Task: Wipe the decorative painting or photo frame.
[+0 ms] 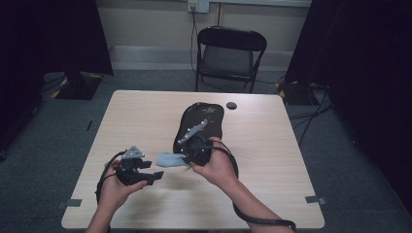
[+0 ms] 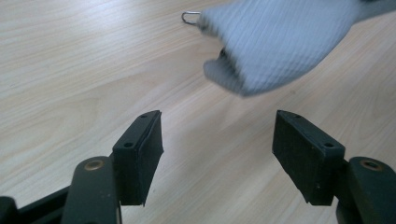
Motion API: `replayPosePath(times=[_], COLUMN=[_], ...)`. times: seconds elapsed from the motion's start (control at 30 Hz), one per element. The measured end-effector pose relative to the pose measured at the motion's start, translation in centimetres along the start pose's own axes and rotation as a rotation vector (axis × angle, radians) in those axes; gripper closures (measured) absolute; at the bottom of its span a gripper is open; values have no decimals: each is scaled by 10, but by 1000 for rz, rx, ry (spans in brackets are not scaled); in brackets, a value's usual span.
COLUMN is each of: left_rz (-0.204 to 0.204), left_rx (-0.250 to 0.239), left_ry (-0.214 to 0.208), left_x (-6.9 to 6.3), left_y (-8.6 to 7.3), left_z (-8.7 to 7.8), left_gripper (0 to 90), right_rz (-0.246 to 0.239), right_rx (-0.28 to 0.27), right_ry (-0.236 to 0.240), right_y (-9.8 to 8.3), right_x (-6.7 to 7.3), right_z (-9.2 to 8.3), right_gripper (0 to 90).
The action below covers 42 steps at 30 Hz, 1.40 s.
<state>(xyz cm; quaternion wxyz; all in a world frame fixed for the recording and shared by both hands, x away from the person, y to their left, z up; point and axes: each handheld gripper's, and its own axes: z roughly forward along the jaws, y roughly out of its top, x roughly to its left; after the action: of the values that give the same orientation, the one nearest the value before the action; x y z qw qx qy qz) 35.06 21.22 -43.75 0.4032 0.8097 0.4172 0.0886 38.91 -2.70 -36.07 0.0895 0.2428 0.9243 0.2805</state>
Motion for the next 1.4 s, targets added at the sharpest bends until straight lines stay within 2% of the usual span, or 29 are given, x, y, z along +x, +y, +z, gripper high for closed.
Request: replayPosePath(times=[0.27,0.37,0.67,0.93,1.4], left_rz=[-11,-19,-9,4,5], left_rx=[-15,-19,-23,-24,-24], left_ry=[9,6,-3,-17,-24], left_x=[0,1,0,-2,-4], left_y=[-1,-1,4,9,11], left_z=[-2,-1,6,12,18], left_gripper=[331,330,331,331,335], right_rz=[-27,-27,-8,21,46], right_rx=[-25,-41,-75,-95,-113], right_ry=[-18,-26,-67,-102,-151], right_y=[16,21,34,41,51], right_x=[-2,-4,-14,-23,-36], right_z=[-21,-30,-56,-68,-80], right_gripper=[829,829,829,829,829])
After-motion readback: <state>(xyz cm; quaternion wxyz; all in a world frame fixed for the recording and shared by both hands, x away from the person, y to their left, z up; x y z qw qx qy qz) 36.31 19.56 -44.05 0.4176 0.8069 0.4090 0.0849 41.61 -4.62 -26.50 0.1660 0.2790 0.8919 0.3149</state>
